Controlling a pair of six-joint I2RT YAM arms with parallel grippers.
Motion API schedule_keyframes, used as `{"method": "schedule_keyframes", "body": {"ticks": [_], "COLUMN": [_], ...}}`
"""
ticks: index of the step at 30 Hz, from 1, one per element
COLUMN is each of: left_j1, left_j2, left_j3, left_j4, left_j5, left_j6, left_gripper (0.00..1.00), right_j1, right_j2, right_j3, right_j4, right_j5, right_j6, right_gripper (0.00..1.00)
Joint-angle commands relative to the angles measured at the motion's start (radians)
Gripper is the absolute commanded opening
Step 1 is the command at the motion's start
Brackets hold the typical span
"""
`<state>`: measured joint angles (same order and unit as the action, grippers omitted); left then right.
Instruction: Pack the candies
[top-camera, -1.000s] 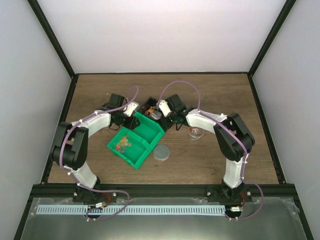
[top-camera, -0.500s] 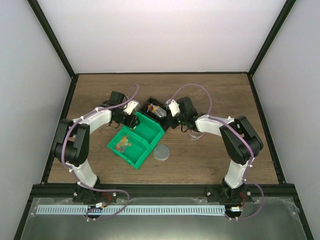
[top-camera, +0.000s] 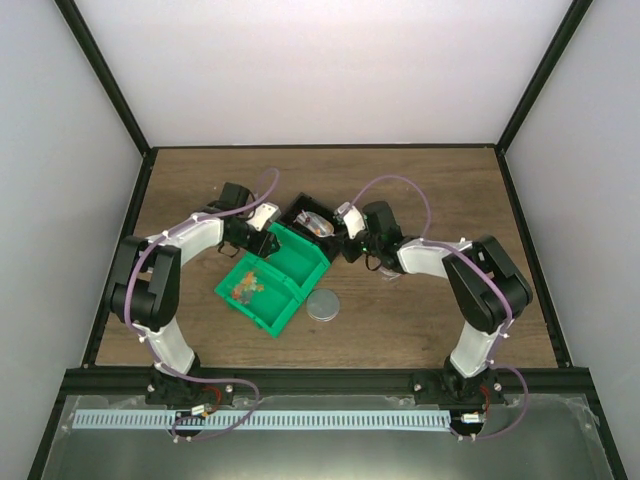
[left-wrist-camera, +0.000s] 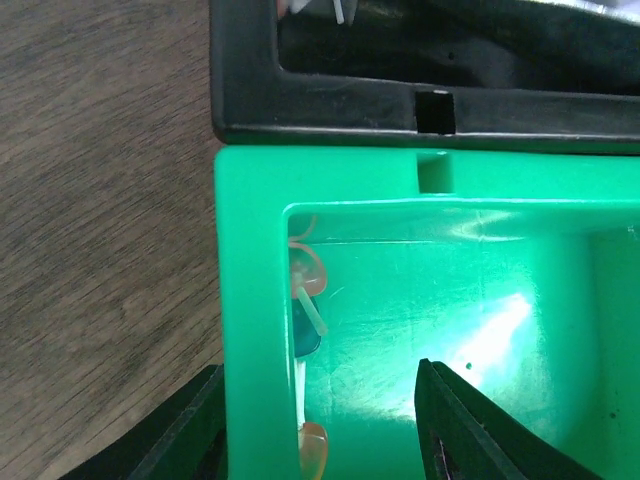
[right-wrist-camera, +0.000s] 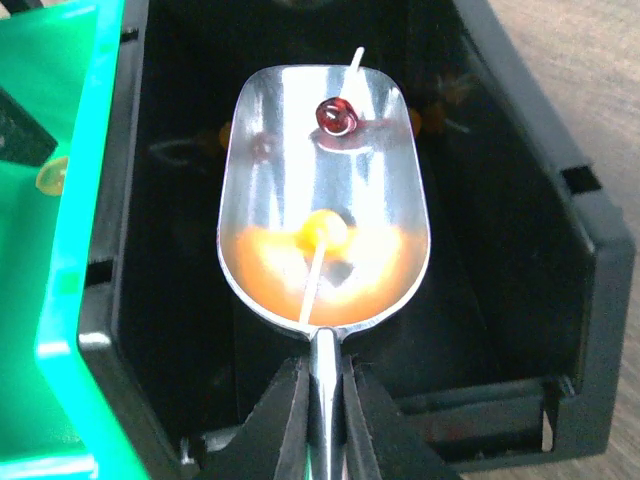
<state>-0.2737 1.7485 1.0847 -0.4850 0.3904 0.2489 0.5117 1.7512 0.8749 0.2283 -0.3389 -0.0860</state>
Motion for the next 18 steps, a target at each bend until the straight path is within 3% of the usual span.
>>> {"method": "schedule_keyframes", "body": {"ticks": [1, 8, 18], "left_j1": [0.007, 0.007, 0.009], "left_j2": [0.004, -0.003, -0.014], "left_j3": [0.026, 0.031, 0.043], "left_j4": [-0.011, -0.017, -0.023], "left_j5": [0.009, 0.004, 0.014], "left_j6": [0.018, 0.018, 0.028], "left_gripper": [0.52, 0.52, 0.57], "right_j1": [-0.009, -0.009, -0.03], "right_j2": [-0.044, -0.042, -0.208], "right_j3": [-0.024, -0.028, 0.003], "right_j4": [0.064, 0.068, -0.048], "right_j5": [-0.014, -0.016, -0.064], "right_j6": [-0.03, -0.03, -0.059], "right_gripper": [0.01, 0.01, 0.01]}}
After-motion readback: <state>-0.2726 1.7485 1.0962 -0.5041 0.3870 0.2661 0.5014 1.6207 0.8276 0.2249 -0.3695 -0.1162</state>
